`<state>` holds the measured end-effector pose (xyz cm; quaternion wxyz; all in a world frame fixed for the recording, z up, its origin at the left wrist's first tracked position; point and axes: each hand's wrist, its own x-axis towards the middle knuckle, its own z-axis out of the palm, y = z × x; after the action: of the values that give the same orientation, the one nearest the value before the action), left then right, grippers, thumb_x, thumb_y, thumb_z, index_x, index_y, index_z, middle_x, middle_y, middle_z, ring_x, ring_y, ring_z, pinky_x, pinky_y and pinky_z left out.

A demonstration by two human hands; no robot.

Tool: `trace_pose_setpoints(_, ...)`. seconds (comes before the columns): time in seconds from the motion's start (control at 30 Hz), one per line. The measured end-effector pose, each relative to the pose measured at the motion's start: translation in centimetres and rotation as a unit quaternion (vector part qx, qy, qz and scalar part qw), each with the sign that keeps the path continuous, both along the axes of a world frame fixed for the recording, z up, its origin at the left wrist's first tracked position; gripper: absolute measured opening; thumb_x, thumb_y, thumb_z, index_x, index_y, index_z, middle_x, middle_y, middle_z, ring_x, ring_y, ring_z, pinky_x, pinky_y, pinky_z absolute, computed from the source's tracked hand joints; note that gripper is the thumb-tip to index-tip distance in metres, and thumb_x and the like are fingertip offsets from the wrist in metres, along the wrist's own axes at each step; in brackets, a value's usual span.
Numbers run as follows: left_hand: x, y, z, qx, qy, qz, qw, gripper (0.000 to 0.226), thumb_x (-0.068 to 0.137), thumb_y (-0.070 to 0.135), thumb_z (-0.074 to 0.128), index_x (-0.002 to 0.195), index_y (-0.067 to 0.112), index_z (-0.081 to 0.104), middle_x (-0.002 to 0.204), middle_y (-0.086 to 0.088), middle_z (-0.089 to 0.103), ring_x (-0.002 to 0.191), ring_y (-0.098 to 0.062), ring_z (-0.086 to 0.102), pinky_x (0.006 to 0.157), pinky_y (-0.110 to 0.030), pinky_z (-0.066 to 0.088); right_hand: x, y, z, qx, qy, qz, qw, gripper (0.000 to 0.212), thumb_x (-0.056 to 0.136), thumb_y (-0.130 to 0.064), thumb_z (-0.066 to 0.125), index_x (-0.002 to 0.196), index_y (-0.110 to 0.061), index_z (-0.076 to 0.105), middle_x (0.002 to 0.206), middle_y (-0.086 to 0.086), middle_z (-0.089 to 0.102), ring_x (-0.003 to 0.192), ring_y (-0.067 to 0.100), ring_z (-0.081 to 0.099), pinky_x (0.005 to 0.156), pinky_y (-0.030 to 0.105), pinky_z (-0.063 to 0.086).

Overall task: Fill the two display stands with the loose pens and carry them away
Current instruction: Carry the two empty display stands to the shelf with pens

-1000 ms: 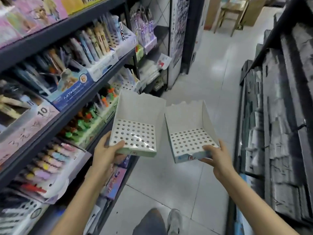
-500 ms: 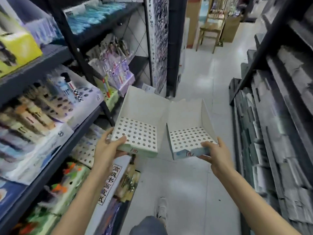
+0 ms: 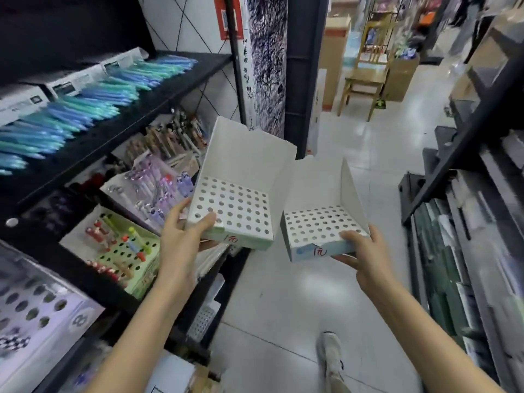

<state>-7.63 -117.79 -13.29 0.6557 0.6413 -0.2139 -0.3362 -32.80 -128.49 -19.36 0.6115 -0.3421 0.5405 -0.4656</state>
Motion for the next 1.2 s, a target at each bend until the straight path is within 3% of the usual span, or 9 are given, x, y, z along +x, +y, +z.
trace_pose_setpoints(0.1, -0.2, -5.2, 1.2, -0.022, -0.003, 0.038, 0.999, 0.049, 0.081, 0.009, 0.067, 0.124, 0.025, 0.050, 0.109, -0.003, 0.064, 0.085, -0.020, 0.069, 0.059, -0.028, 0.058, 0.7, -7.3, 1.3, -0.027, -0.009, 0.036, 0.999, 0.036, 0.081, 0.002, 0.054, 0.113, -0.015, 0.053, 0.118, 0.015, 0.057, 0.084, 0.025, 0.064, 0.058, 0.034, 0.059)
trace_pose_setpoints(0.2, -0.5, -9.2, 2.6, -0.041, 0.022, 0.094, 0.994, 0.052, 0.080, 0.011, 0.069, 0.126, 0.024, 0.049, 0.113, -0.004, 0.064, 0.090, -0.021, 0.068, 0.062, -0.031, 0.058, 1.3, -13.9, 3.5, -0.043, -0.014, 0.087, 0.995, 0.039, 0.082, 0.002, 0.053, 0.118, -0.011, 0.052, 0.115, 0.014, 0.060, 0.083, 0.024, 0.064, 0.063, 0.037, 0.059)
trace_pose_setpoints(0.37, -0.3, -13.8, 6.3, -0.069, 0.028, 0.173, 0.982, 0.040, 0.083, 0.013, 0.066, 0.121, 0.018, 0.053, 0.113, -0.007, 0.065, 0.084, -0.019, 0.065, 0.064, -0.035, 0.057, 4.3, -22.7, 7.8, -0.066, -0.058, 0.167, 0.982, 0.044, 0.083, 0.000, 0.057, 0.124, -0.013, 0.050, 0.114, 0.009, 0.062, 0.090, 0.024, 0.066, 0.064, 0.036, 0.060)
trace_pose_setpoints(0.43, 0.5, -14.9, 7.7, -0.084, 0.017, 0.206, 0.975, 0.033, 0.084, 0.011, 0.064, 0.115, 0.018, 0.055, 0.115, -0.009, 0.064, 0.091, -0.023, 0.065, 0.066, -0.035, 0.057, 6.3, -25.1, 9.3, -0.073, -0.071, 0.199, 0.975, 0.041, 0.084, -0.002, 0.058, 0.122, -0.015, 0.050, 0.113, 0.007, 0.062, 0.093, 0.023, 0.066, 0.065, 0.035, 0.060)
trace_pose_setpoints(0.57, 2.6, -15.8, 10.1, -0.100, -0.007, 0.265, 0.959, 0.036, 0.084, 0.013, 0.064, 0.118, 0.019, 0.055, 0.114, -0.005, 0.065, 0.097, -0.023, 0.066, 0.058, -0.029, 0.058, 10.7, -28.1, 11.6, -0.090, -0.105, 0.260, 0.956, 0.042, 0.086, -0.004, 0.057, 0.123, -0.022, 0.051, 0.110, 0.003, 0.063, 0.093, 0.021, 0.067, 0.064, 0.033, 0.058)
trace_pose_setpoints(0.67, 5.0, -16.2, 11.5, -0.111, -0.037, 0.303, 0.946, 0.028, 0.085, 0.012, 0.063, 0.111, 0.021, 0.056, 0.114, -0.003, 0.064, 0.095, -0.018, 0.066, 0.059, -0.027, 0.057, 14.5, -29.6, 13.1, -0.102, -0.146, 0.305, 0.935, 0.039, 0.087, -0.002, 0.056, 0.121, -0.022, 0.052, 0.111, 0.004, 0.064, 0.096, 0.024, 0.067, 0.066, 0.035, 0.059)
trace_pose_setpoints(0.8, 9.0, -16.4, 12.9, -0.129, -0.060, 0.343, 0.928, 0.035, 0.086, 0.012, 0.063, 0.119, 0.020, 0.054, 0.112, -0.001, 0.066, 0.095, -0.016, 0.067, 0.068, -0.031, 0.056, 20.7, -31.1, 14.9, -0.114, -0.182, 0.341, 0.915, 0.043, 0.086, 0.000, 0.056, 0.124, -0.019, 0.051, 0.115, 0.004, 0.064, 0.098, 0.024, 0.066, 0.070, 0.037, 0.059)
trace_pose_setpoints(0.97, 14.9, -16.2, 14.3, -0.140, -0.087, 0.382, 0.910, 0.036, 0.086, 0.013, 0.063, 0.120, 0.018, 0.055, 0.110, 0.000, 0.067, 0.096, -0.018, 0.067, 0.072, -0.033, 0.056, 29.1, -32.4, 17.1, -0.131, -0.199, 0.381, 0.894, 0.044, 0.085, 0.000, 0.057, 0.125, -0.017, 0.049, 0.116, 0.005, 0.062, 0.097, 0.023, 0.066, 0.066, 0.034, 0.059)
trace_pose_setpoints(1.2, 22.7, -16.0, 15.9, -0.127, -0.105, 0.441, 0.882, 0.040, 0.085, 0.016, 0.064, 0.123, 0.016, 0.051, 0.108, -0.005, 0.066, 0.093, -0.023, 0.067, 0.064, -0.029, 0.055, 41.0, -33.6, 19.6, -0.119, -0.202, 0.425, 0.875, 0.043, 0.085, -0.002, 0.059, 0.123, -0.019, 0.050, 0.117, 0.006, 0.061, 0.098, 0.025, 0.064, 0.063, 0.033, 0.058)
